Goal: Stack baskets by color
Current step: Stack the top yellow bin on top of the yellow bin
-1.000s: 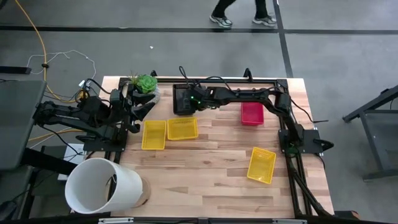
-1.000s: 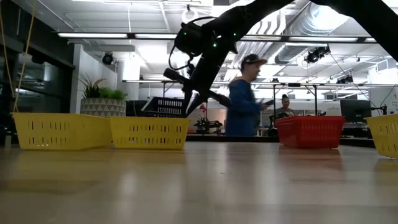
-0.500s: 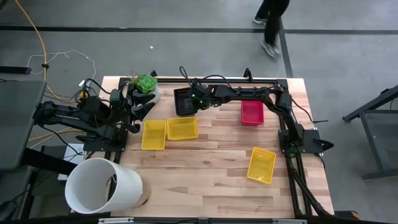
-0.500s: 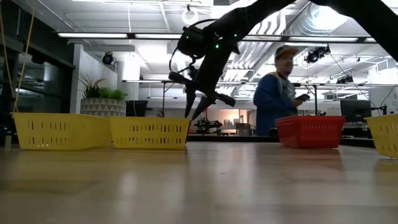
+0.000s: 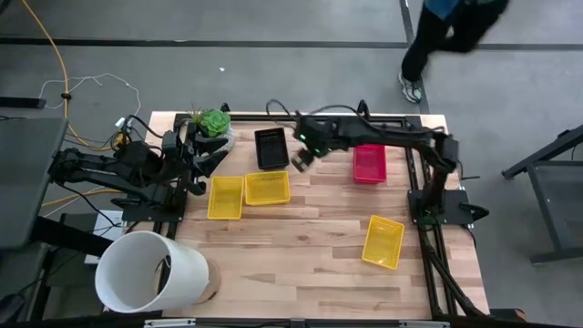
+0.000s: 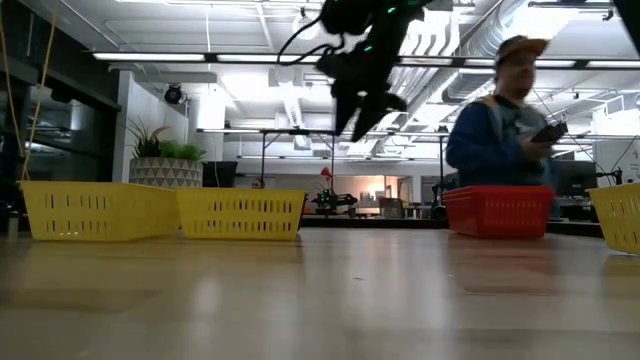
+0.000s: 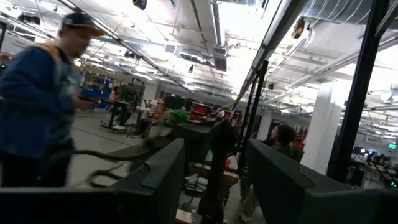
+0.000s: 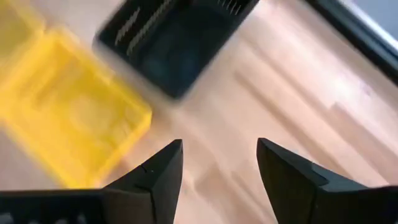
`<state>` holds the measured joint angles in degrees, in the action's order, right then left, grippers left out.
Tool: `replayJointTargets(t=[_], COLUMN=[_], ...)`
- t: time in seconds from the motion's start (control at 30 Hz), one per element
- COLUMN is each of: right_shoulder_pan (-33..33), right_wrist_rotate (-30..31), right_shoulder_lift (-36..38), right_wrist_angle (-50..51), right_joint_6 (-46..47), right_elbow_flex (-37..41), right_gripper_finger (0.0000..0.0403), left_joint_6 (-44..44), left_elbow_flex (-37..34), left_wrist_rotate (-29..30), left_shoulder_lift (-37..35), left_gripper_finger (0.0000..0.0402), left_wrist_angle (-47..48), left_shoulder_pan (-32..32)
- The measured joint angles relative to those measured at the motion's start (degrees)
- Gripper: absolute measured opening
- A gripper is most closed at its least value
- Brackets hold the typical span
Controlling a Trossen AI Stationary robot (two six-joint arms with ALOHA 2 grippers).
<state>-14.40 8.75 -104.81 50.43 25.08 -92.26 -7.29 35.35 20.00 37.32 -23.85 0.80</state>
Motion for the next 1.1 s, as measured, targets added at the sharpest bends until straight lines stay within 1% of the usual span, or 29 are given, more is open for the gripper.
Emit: replayJointTargets(t=[0.1, 0.2, 0.27, 0.37, 0.5, 0.57, 0.63, 0.73, 0.8, 0.9, 1.1], right_shoulder_pan=[1.5, 3.6, 5.6, 9.0, 12.9, 14.5, 15.7, 17.2, 17.9, 18.2, 18.2], right_wrist_rotate=[-0.4, -2.6, -4.3, -4.6, -2.3, -1.0, 0.9, 1.9, 1.8, 2.2, 2.2], right_shoulder_lift=[8.0, 18.0, 25.2, 35.0, 44.9, 48.5, 50.8, 52.7, 53.3, 53.7, 53.6], right_wrist_angle=[-1.3, -7.7, -14.6, -27.2, -44.7, -52.0, -56.3, -59.2, -59.9, -60.3, -60.0], right_joint_6=[-0.4, 4.4, 8.4, 13.9, 16.3, 14.6, 9.2, -2.2, -6.7, -7.2, -7.1], right_elbow_flex=[10.3, 23.3, 31.5, 41.9, 51.6, 54.6, 55.9, 56.0, 56.0, 56.0, 56.0], right_gripper_finger=[0.0193, 0.0193, 0.0193, 0.0193, 0.0193, 0.0193, 0.0193, 0.0193, 0.0193, 0.0193, 0.0193], left_joint_6=[0.0, 0.0, 0.0, 0.0, -1.2, -2.4, -3.0, -3.0, -3.0, -3.0, -3.6], left_elbow_flex=[0.0, 0.0, 0.0, 0.0, 0.0, 0.0, 0.0, 0.0, 0.0, 0.0, 0.0], left_wrist_rotate=[0.2, 0.2, 0.2, 0.5, 2.0, 2.5, 2.7, 2.7, 1.9, 0.7, 1.5], left_shoulder_lift=[0.0, 0.0, 0.0, 0.0, 0.0, 0.0, 0.0, 0.0, 0.0, 0.0, 0.2], left_gripper_finger=[0.0161, 0.0161, 0.0161, 0.0161, 0.0161, 0.0161, 0.0161, 0.0161, 0.0161, 0.0161, 0.0161], left_wrist_angle=[0.2, 0.5, 1.3, 3.7, 6.8, 7.6, 7.9, 7.8, 7.9, 8.2, 9.9], left_shoulder_pan=[0.0, 0.0, 0.0, 0.0, 0.0, 0.0, 0.0, 0.0, 0.0, 0.0, 0.0])
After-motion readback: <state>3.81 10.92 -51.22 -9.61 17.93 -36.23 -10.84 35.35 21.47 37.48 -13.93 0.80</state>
